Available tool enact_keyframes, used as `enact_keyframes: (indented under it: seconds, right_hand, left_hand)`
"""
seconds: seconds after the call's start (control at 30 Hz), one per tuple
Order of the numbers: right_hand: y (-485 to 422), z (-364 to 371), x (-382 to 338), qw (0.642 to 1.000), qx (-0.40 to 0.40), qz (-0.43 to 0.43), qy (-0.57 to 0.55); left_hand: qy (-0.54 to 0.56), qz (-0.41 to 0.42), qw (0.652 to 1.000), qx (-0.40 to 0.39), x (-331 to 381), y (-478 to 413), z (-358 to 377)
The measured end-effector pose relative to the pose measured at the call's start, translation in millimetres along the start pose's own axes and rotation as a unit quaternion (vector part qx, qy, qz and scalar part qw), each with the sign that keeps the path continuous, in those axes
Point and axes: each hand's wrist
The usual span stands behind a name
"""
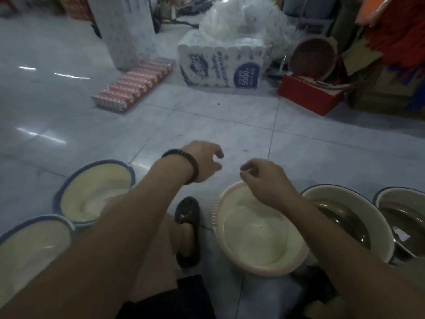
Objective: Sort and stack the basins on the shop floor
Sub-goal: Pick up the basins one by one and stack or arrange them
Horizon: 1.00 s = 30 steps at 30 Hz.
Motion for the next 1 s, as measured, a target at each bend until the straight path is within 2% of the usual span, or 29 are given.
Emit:
enact_keyframes:
  seconds: [0.13, 0.27, 0.37, 0.47, 0.53, 0.63, 0.7, 0.73, 0.8, 0.83, 0.9, 1.0]
  right_hand:
    - [11, 4, -111, 0.994, -0.021, -0.094, -0.054]
    - [25, 46, -210, 0.978, -0.066, -0.184, -0.068]
    - [36, 103, -256, 0.972, -0.128, -0.196, -0.040]
    - [49, 176, -270, 0.962, -0.206, -0.177, 0.009]
    - [58, 225, -263, 0.953, -0.258, -0.151, 0.039]
    - [70, 280, -229, 0.927, -0.351, -0.087, 0.097]
    - [74, 301, -202, 0.884, -0.426, -0.049, 0.186]
    - [75, 306, -191, 0.856, -0.461, -0.037, 0.232]
    - [77, 308, -180, 0.808, -0.513, -0.029, 0.289]
    - [77, 307, -177, 0.799, -0.529, -0.025, 0.284]
    - [76, 307, -175, 0.802, -0.542, -0.020, 0.249]
    - [67, 300, -169, 0.846, -0.505, -0.013, 0.171]
  left_hand:
    - [0.028, 0.018, 0.988, 0.148, -44, 88, -58]
    - [0.130, -0.021, 0.955, 0.264, -115, 160, -49]
    - [0.217, -0.109, 0.933, 0.267, -179, 195, 7]
    - [0.307, -0.256, 0.893, 0.205, -237, 215, 95]
    - [0.430, -0.342, 0.822, 0.151, -262, 230, 162]
    - [0.633, -0.426, 0.644, 0.059, -272, 248, 252]
    - [0.708, -0.454, 0.541, 0.003, -267, 251, 295]
    - [0.725, -0.459, 0.513, -0.030, -263, 250, 310]
    - [0.718, -0.471, 0.504, -0.095, -251, 247, 330]
    - [0.711, -0.482, 0.500, -0.110, -244, 245, 340]
    - [0.744, -0.499, 0.440, -0.064, -232, 239, 359]
    - [0.822, -0.456, 0.334, 0.067, -230, 225, 378]
Point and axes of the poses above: each hand's wrist, its own y-axis away from the middle knuckle, its own z-axis out of the palm, x = y × z, and after that the axes turned 9 degrees about -x, right-handed
